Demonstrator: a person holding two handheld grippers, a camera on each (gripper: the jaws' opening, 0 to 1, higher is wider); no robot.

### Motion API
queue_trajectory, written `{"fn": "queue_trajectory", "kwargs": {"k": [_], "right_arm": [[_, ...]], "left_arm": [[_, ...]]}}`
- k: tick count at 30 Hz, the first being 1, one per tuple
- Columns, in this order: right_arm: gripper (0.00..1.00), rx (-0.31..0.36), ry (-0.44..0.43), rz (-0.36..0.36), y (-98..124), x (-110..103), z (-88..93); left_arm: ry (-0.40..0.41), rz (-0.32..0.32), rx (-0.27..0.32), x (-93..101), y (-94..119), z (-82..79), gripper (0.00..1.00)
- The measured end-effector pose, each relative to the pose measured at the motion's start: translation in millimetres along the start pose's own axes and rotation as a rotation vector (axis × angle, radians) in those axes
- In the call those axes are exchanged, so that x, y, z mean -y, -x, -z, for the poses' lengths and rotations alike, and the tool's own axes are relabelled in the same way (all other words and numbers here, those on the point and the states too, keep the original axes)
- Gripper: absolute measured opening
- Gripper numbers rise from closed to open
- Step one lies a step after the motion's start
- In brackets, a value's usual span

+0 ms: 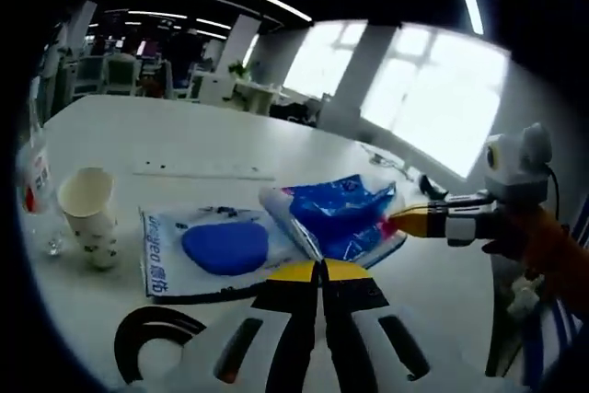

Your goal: Arrange the tabletop items into an orderly group along one side of the table until the central work area is clear of visible clutter.

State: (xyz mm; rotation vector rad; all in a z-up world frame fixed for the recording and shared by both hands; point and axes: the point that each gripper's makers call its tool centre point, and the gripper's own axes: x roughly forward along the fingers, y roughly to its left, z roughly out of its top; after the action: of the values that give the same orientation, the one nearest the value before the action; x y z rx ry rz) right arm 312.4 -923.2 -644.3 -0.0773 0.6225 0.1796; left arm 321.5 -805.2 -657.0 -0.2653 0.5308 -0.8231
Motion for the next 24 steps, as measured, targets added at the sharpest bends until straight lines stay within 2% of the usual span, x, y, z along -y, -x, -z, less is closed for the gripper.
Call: {"fn": "queue_trajectory", "kwargs": {"k": [7,12,15,24], "right_arm": [[0.0,-0.006,-0.009,0.026,-5,21,6.5],[0.0,-0.003,-0.008,0.039,-8,34,7.9],[0.0,-0.002,-0.015,0.043,-9,41,7.9],[0.0,-0.001,-0.012,0.073,-12,62,12.0]], "left_arm": [[0.049,0.001,0.016,2.5,-22,2.9,0.0],[0.119,0.022,0.03,3.9,-38,4.8,0.0],[0.129,0.023,0.036,5.0,-44,6.6,0.0],[0.248,0.037,0.051,9.8,-65,10.9,0.0]]}}
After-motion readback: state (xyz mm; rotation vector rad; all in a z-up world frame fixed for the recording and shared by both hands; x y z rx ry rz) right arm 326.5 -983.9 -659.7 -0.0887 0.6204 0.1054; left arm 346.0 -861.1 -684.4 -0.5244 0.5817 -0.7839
